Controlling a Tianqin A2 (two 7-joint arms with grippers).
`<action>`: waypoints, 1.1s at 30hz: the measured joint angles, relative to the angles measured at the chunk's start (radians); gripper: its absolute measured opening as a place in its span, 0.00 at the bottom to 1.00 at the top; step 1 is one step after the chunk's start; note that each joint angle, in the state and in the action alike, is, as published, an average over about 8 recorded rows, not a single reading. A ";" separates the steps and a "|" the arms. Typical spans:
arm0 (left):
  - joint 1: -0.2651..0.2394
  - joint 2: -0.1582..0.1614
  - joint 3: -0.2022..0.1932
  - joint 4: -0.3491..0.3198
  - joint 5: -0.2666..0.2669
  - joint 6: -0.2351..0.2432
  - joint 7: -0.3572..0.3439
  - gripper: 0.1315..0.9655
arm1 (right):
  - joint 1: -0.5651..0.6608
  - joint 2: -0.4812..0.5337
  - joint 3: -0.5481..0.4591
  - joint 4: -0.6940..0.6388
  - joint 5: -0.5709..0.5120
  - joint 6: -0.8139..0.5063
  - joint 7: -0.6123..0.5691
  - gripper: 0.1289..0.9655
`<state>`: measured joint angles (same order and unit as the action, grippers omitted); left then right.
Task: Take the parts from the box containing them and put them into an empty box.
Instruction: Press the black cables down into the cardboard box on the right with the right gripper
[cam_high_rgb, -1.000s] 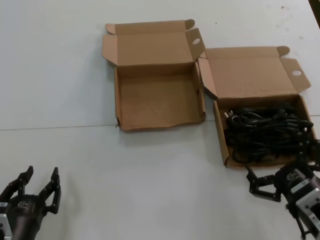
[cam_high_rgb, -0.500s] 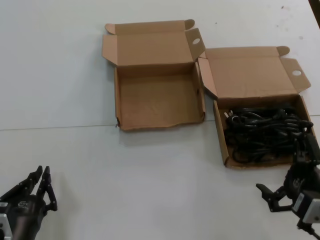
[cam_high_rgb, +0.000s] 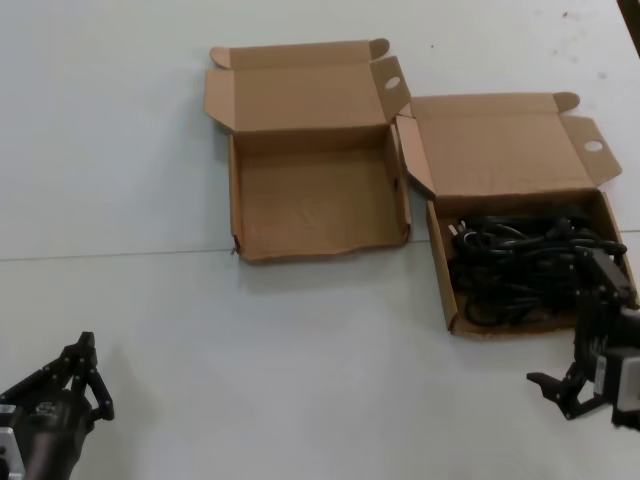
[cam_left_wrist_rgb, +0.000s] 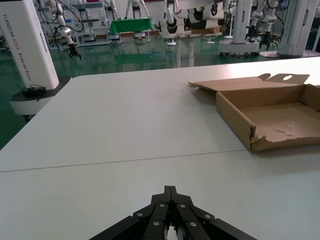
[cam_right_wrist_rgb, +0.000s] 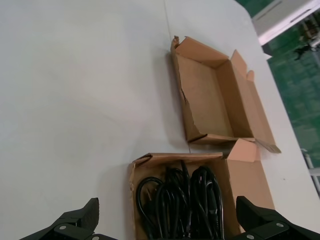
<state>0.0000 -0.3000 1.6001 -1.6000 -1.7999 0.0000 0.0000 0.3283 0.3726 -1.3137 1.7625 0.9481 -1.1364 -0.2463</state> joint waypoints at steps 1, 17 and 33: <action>0.000 0.000 0.000 0.000 0.000 0.000 0.000 0.03 | 0.020 0.002 -0.005 -0.011 -0.007 -0.017 0.000 1.00; 0.000 0.000 0.000 0.000 0.000 0.000 0.000 0.03 | 0.293 0.043 -0.152 -0.244 -0.038 -0.066 0.000 0.99; 0.000 0.000 0.000 0.000 0.000 0.000 0.000 0.03 | 0.402 0.088 -0.313 -0.418 0.035 0.087 0.000 0.86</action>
<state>0.0000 -0.3000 1.6001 -1.6000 -1.7999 0.0000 -0.0001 0.7304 0.4605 -1.6265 1.3447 0.9835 -1.0495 -0.2463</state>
